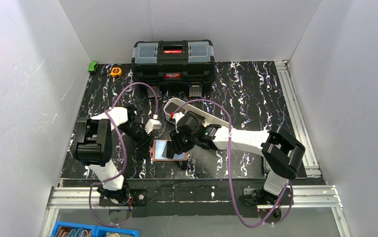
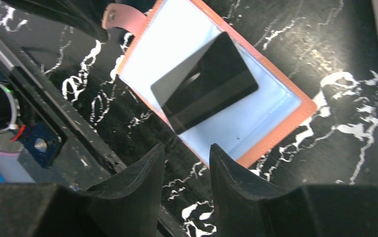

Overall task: Put the credit cards into the card holder
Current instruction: Insert the credit card into the card holder.

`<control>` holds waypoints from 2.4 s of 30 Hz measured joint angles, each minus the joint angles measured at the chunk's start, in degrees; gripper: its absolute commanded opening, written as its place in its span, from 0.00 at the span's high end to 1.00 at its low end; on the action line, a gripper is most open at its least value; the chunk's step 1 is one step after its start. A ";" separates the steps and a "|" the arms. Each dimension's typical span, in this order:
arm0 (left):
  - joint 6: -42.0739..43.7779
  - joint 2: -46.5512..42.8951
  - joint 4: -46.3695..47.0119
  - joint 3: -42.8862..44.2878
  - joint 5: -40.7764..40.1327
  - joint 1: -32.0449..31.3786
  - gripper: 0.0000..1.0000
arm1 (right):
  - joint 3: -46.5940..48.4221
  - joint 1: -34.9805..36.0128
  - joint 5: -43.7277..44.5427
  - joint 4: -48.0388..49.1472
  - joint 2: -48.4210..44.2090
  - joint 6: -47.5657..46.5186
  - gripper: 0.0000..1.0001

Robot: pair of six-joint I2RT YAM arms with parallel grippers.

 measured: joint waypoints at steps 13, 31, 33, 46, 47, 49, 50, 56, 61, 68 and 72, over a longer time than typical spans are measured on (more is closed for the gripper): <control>-1.57 -0.42 3.02 -0.48 0.17 -0.17 0.80 | 0.00 -1.46 -3.26 4.87 5.07 4.66 0.47; -3.69 -0.42 3.98 -0.33 0.09 -1.27 0.80 | 1.64 -2.78 -2.12 6.36 8.81 4.94 0.43; -3.67 -0.42 4.00 -0.33 0.07 -1.27 0.80 | 1.88 -2.78 -1.95 6.40 8.83 4.94 0.43; -1.51 -1.92 2.95 -1.16 0.07 -1.53 0.80 | 3.15 -2.82 -1.92 6.47 9.90 4.98 0.44; -1.53 -1.92 2.99 -1.16 -0.02 -1.57 0.80 | 3.21 -2.82 -1.92 6.49 9.97 4.98 0.44; -1.62 -1.92 3.26 -1.16 -0.31 -1.64 0.80 | 3.28 -2.82 -1.95 6.49 10.05 4.98 0.44; -1.68 -1.92 3.52 -1.16 -0.50 -1.64 0.80 | 3.39 -2.82 -1.97 6.45 10.19 5.05 0.44; -2.58 -1.92 4.70 -1.22 -1.31 -1.68 0.81 | 3.85 -2.93 -2.16 7.10 10.69 5.29 0.45; -3.61 -1.99 5.27 -1.31 -1.62 -1.70 0.82 | 3.85 -3.10 -1.51 7.21 10.56 5.25 0.46; -5.70 -2.03 5.92 -1.36 -2.12 -1.86 0.84 | 4.76 -3.78 -0.37 5.90 9.35 4.26 0.46; -6.73 -2.03 6.25 -1.36 -2.51 -2.08 0.84 | 7.41 -4.42 -0.26 5.38 9.79 3.56 0.46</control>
